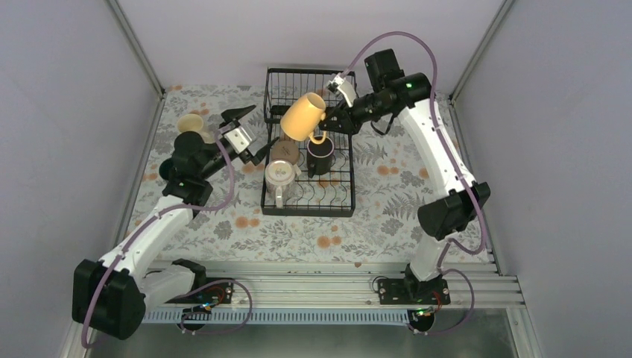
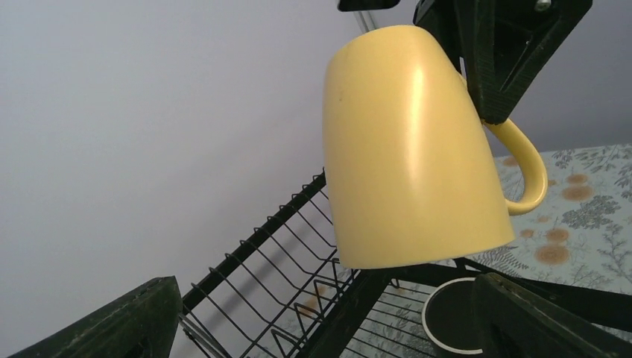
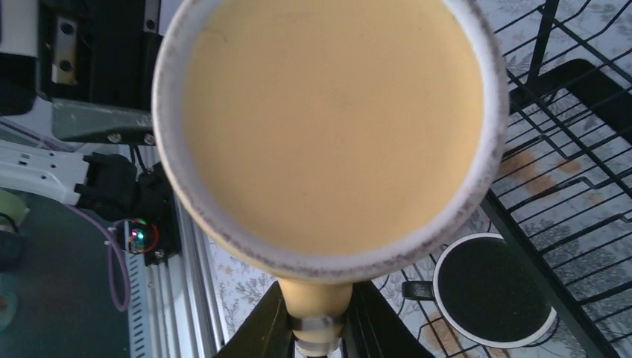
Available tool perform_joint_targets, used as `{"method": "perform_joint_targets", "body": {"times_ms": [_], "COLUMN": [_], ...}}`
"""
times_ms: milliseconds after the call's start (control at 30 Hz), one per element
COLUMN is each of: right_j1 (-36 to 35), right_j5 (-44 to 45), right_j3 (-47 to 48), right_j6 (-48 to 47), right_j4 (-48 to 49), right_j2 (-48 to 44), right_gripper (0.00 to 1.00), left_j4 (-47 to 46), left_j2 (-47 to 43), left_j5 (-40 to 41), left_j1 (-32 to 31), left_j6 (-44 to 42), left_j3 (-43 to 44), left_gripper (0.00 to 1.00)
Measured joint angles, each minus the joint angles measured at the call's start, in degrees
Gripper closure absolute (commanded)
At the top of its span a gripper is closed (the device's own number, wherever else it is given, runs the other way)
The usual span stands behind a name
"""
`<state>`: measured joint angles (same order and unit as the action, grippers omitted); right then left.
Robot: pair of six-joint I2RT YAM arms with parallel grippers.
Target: Unload the cups from the dish rack
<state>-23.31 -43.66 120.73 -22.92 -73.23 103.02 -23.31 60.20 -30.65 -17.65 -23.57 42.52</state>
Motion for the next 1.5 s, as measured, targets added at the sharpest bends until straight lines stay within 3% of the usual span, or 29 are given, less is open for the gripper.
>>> {"method": "perform_joint_targets", "body": {"times_ms": [233,300,633,733,933,1200,1300,1433,1500], "right_j1": [3.7,4.3,4.3,4.3,4.3,4.3,4.4,4.6,4.6], "right_j5": [-6.2,-7.5,-12.2,-13.2,-15.9,-18.3,-18.9,-19.5,-19.4], "right_j3": [1.9,2.2,2.1,1.4,-1.4,-2.8,-3.1,-3.3,-3.2], "right_j6": [0.0,0.0,0.0,0.0,0.0,0.3,0.6,1.5,0.7], "right_j4": [-1.7,-1.7,-1.9,-1.8,-1.9,-2.1,-2.5,-3.1,-2.4], "right_j2": [2.7,2.7,3.0,3.4,4.1,4.1,4.1,4.2,4.2], "right_gripper": [0.97,0.97,0.97,0.97,0.97,0.95,0.90,0.73,0.56], "left_j4": [-5.2,-6.8,-16.8,-18.6,-20.9,-22.2,-22.8,-22.9,-21.3], "left_j2": [6.0,7.4,13.1,15.1,16.9,17.4,17.3,16.9,16.8], "left_j5": [1.7,2.3,5.2,5.9,8.0,11.2,12.5,13.6,13.8], "left_j1": [-2.0,-2.4,-5.8,-7.7,-10.0,-10.8,-10.9,-11.5,-11.9], "left_j6": [-2.5,-2.8,-2.7,-2.3,-2.9,-3.9,-4.2,-4.9,-4.6], "left_j3": [0.0,0.0,0.5,1.3,1.8,2.2,2.4,3.5,4.3], "left_gripper": [0.08,0.13,0.22,0.39,0.47,0.82,0.96,0.98,0.98]}}
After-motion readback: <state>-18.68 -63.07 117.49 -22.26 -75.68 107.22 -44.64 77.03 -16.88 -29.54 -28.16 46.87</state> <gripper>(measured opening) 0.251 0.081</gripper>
